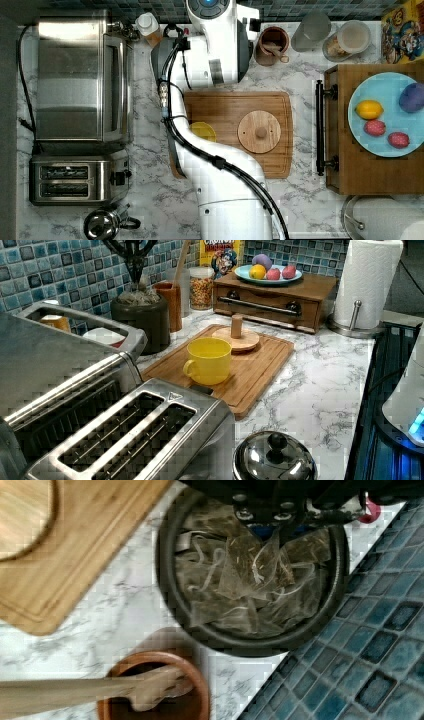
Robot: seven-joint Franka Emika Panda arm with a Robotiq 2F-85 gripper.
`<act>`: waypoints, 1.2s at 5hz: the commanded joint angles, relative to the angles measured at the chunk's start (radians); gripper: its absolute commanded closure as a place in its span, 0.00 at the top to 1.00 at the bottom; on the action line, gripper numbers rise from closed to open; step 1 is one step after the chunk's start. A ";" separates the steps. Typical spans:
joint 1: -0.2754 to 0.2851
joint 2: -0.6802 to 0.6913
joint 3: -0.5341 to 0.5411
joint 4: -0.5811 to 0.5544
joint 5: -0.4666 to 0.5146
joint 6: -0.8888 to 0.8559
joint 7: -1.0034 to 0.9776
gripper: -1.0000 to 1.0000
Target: Get a tea bag.
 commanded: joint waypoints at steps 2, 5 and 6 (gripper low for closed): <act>-0.021 -0.297 0.004 -0.236 0.035 -0.012 -0.044 0.00; -0.134 -0.410 0.135 -0.446 0.090 -0.141 -0.155 0.00; -0.145 -0.398 0.145 -0.412 0.071 -0.212 -0.164 0.00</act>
